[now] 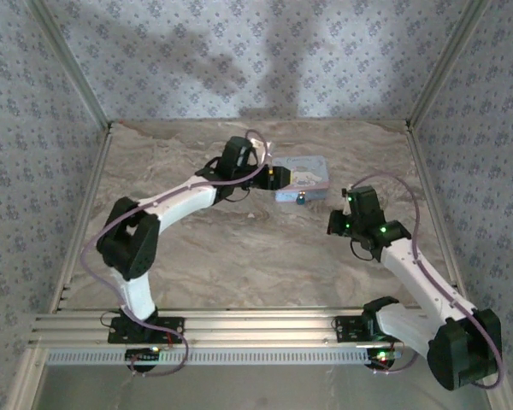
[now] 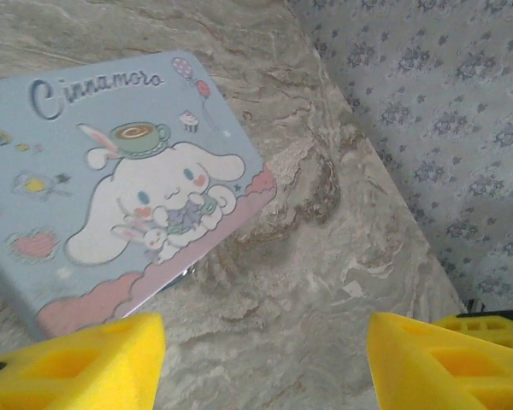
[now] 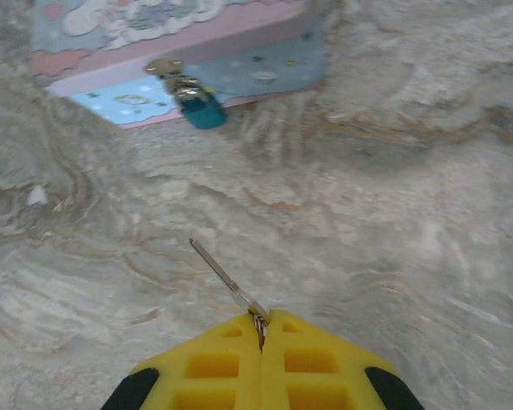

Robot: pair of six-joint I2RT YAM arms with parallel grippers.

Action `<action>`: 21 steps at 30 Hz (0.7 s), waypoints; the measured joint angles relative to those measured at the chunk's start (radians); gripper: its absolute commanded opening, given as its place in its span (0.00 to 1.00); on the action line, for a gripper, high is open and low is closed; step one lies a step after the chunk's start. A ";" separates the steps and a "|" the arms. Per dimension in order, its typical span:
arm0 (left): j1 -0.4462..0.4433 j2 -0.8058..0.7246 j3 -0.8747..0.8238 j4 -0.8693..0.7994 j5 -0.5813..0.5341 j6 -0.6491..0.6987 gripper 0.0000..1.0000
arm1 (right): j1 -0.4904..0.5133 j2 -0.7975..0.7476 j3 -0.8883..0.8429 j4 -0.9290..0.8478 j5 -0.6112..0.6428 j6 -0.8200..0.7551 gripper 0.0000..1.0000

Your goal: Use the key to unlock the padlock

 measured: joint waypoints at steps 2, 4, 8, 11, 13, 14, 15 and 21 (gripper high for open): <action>-0.014 0.053 0.076 -0.051 -0.013 0.012 0.62 | -0.019 -0.014 -0.013 -0.012 0.004 0.011 0.00; -0.029 0.112 0.158 -0.110 -0.036 0.025 0.61 | -0.032 -0.026 -0.024 -0.020 0.007 0.020 0.00; -0.051 0.202 0.279 -0.231 -0.102 0.059 0.61 | -0.042 -0.034 -0.029 -0.030 0.011 0.031 0.00; -0.065 0.253 0.347 -0.327 -0.163 0.089 0.61 | -0.046 -0.035 -0.031 -0.034 0.017 0.037 0.00; -0.073 0.281 0.399 -0.396 -0.203 0.111 0.61 | -0.049 -0.035 -0.032 -0.034 0.018 0.037 0.00; -0.078 0.299 0.431 -0.431 -0.225 0.123 0.61 | -0.050 -0.035 -0.033 -0.035 0.018 0.037 0.00; -0.083 0.312 0.457 -0.456 -0.238 0.134 0.61 | -0.051 -0.035 -0.033 -0.035 0.018 0.037 0.00; -0.098 0.351 0.547 -0.569 -0.291 0.181 0.61 | -0.054 -0.035 -0.033 -0.034 0.018 0.037 0.00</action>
